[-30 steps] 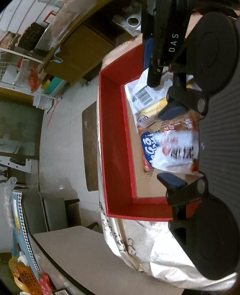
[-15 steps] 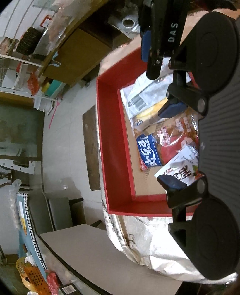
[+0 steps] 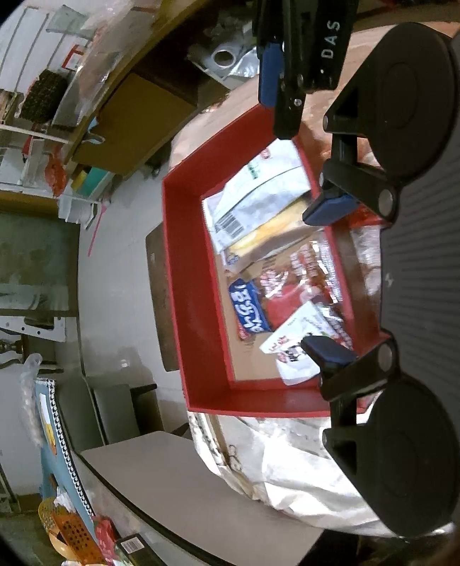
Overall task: Organize snacks
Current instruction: 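Carry both packets into the red box and open both tools, then withdraw both tools from the red box back over the remaining snacks, then grasp the blue snack packet with the left tool while the right tool grasps the red Trolli bag, then carry the blue packet and Trolli bag into the red box and open both tools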
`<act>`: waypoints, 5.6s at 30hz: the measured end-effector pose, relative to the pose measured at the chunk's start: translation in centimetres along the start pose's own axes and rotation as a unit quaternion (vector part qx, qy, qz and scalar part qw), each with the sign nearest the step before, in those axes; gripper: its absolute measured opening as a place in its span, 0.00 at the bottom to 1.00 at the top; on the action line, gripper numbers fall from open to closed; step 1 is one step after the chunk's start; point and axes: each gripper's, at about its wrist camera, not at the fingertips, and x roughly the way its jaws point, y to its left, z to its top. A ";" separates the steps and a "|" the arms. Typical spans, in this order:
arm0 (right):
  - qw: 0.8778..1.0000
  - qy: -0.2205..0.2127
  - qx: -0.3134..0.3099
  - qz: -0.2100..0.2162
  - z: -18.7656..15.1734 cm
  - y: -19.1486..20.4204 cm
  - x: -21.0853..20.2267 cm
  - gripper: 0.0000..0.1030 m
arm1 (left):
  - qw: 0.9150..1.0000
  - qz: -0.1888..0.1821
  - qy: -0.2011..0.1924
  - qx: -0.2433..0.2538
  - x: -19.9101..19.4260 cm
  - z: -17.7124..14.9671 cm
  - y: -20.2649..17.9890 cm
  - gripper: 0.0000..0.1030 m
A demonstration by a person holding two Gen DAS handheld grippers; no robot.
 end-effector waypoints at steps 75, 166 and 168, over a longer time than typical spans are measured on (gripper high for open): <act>0.997 0.078 -0.001 0.010 -14.5 -4.3 -8.9 0.62 | 0.991 0.002 0.131 -0.019 -1.0 -14.8 -6.8 0.51; 0.980 0.136 -0.147 -0.003 -14.4 1.7 -0.3 0.70 | 0.988 -0.093 0.110 -0.053 -2.7 -12.3 -1.1 0.60; 0.980 0.134 -0.147 -0.005 -14.6 2.1 -0.5 0.64 | 0.987 -0.091 0.121 -0.050 -2.2 -12.7 -1.3 0.60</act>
